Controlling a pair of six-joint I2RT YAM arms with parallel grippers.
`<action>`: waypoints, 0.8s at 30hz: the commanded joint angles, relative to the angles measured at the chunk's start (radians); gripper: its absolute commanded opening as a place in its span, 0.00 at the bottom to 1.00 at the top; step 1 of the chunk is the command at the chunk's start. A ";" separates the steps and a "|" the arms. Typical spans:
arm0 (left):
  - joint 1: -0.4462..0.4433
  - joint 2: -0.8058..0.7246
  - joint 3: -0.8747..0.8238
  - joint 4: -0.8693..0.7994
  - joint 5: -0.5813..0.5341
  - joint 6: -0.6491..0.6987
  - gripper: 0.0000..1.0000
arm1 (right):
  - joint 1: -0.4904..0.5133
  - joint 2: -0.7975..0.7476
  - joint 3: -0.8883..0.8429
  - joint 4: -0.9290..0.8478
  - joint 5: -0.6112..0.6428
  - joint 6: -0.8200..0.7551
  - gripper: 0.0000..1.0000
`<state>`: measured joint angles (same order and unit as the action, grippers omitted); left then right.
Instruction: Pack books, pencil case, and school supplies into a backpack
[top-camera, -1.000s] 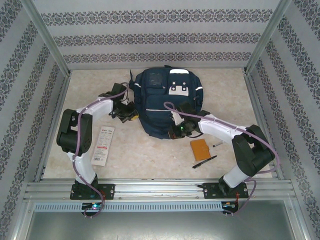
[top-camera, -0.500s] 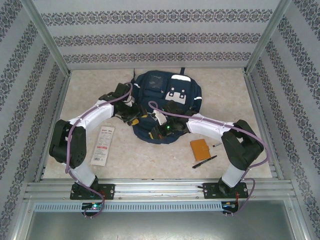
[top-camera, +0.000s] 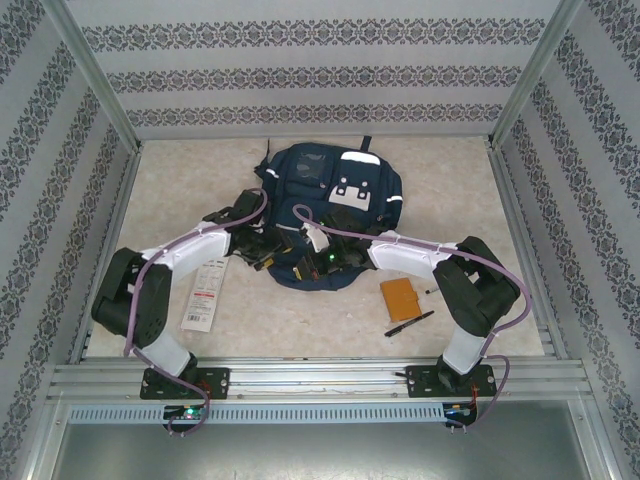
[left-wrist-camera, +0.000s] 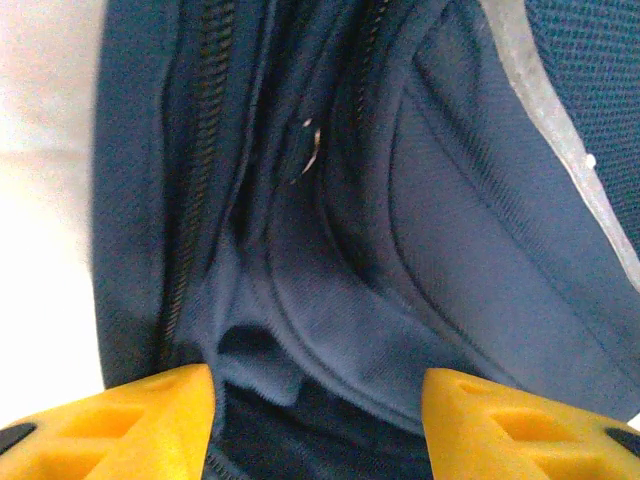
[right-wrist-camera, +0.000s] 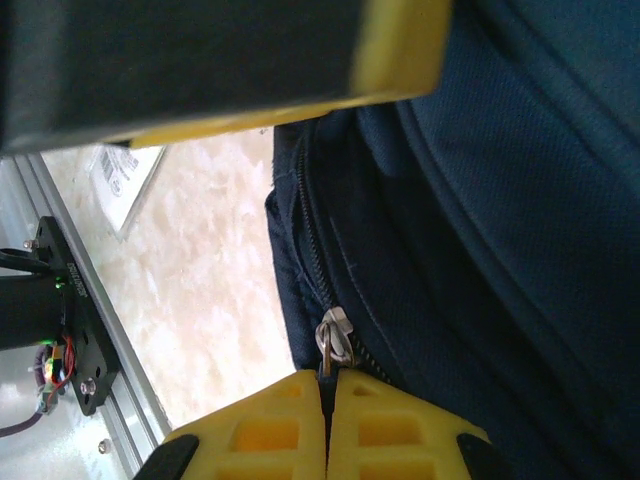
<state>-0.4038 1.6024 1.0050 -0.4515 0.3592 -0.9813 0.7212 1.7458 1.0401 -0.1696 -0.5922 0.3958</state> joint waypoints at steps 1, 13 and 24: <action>-0.043 -0.091 0.003 -0.149 -0.156 -0.009 0.55 | 0.014 -0.013 -0.003 0.047 0.015 -0.003 0.00; -0.131 -0.015 -0.111 0.066 -0.185 -0.191 0.57 | 0.052 0.037 0.041 0.072 -0.011 0.015 0.00; 0.028 -0.069 -0.039 -0.007 -0.229 -0.012 0.00 | -0.016 -0.119 -0.073 -0.278 0.440 -0.126 0.00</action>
<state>-0.4580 1.5936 0.9207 -0.4118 0.1963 -1.0935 0.7441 1.6939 1.0149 -0.2569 -0.4091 0.3359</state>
